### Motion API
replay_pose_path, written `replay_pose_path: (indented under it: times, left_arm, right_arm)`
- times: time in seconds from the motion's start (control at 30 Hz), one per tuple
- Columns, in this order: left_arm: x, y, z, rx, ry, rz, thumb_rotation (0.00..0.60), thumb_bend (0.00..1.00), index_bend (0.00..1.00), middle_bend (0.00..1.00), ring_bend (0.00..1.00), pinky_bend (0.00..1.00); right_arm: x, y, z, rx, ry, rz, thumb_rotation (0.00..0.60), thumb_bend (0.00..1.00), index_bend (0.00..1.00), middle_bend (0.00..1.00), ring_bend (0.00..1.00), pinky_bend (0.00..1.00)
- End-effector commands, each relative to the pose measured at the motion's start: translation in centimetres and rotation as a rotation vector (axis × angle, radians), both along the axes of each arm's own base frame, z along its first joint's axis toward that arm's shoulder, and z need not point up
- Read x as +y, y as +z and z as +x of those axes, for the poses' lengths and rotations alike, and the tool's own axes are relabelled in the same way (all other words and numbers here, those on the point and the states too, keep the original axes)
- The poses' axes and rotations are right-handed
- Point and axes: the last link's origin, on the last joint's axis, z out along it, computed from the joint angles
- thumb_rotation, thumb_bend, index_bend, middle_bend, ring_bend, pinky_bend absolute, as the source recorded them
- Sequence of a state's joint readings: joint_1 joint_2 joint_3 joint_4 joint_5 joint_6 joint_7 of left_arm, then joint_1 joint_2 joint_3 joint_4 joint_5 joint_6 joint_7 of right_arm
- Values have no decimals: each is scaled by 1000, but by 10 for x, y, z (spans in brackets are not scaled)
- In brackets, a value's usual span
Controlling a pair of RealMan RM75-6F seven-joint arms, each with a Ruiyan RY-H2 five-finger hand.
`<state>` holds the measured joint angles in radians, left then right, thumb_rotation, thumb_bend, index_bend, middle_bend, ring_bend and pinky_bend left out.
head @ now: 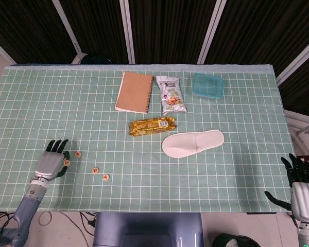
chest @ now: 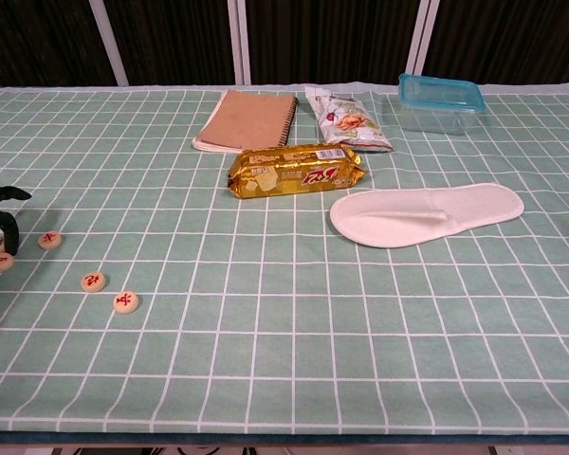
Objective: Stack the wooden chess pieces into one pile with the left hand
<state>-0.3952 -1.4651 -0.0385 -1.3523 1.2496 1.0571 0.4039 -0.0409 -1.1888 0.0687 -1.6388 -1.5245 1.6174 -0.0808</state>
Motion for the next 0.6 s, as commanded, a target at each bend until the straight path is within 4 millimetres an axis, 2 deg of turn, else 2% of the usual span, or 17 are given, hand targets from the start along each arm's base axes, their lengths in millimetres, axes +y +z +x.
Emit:
replay_pose_path:
  times: [0.03,0.6]
  left_arm:
    - [0,0,0,-1,-1,0,600,267,472,6,0,0]
    - [1,5,4,-17,-7,9,600,304,504,19,0,0]
  right_arm:
    - [0,0,0,-1,0,0,600,205,94,31,0,0]
    - [0,0,0,-9,-3,0,600,204,94,31,0,0]
